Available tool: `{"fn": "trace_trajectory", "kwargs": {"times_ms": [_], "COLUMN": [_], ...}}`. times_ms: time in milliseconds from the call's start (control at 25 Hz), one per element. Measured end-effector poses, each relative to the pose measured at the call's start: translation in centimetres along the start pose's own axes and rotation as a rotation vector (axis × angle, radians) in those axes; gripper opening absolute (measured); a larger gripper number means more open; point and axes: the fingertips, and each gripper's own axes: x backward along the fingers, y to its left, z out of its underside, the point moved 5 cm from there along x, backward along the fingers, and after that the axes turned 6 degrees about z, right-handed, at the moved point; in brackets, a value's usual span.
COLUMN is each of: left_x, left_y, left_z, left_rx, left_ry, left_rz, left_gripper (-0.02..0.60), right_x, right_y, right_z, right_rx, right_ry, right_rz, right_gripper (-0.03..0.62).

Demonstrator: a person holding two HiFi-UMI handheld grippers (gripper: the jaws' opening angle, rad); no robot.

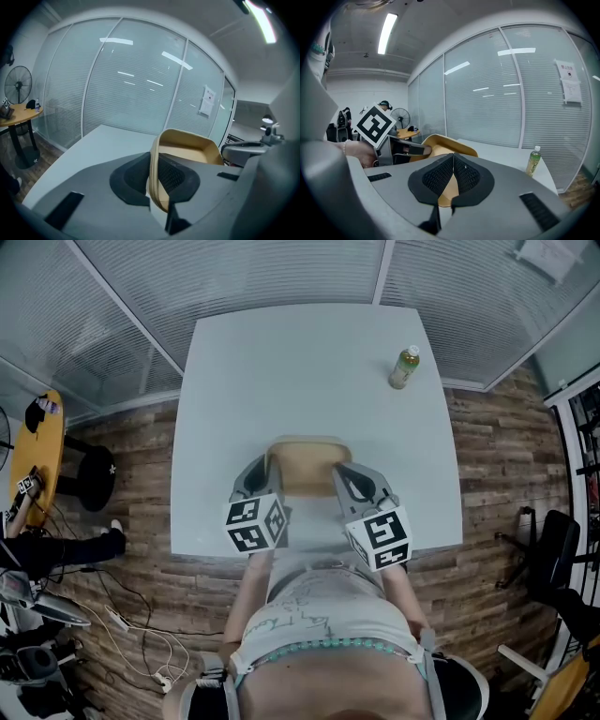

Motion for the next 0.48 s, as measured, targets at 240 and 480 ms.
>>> {"fn": "trace_trajectory", "kwargs": {"times_ms": [240,480], "left_x": [0.1,0.1], "left_y": [-0.8,-1.1], "left_z": [0.0,0.1], "left_rx": [0.024,0.029], "left_ry": [-0.007,-0.003], "left_rz": [0.006,0.019], "left_gripper": [0.025,0.025], "right_x": [0.2,0.2], "right_y": [-0.5,-0.7], "right_z": [0.0,0.0], "right_rx": [0.006,0.003], "right_ry": [0.001,-0.002], "right_rz": [-0.006,-0.007], "right_gripper": [0.000,0.000]}}
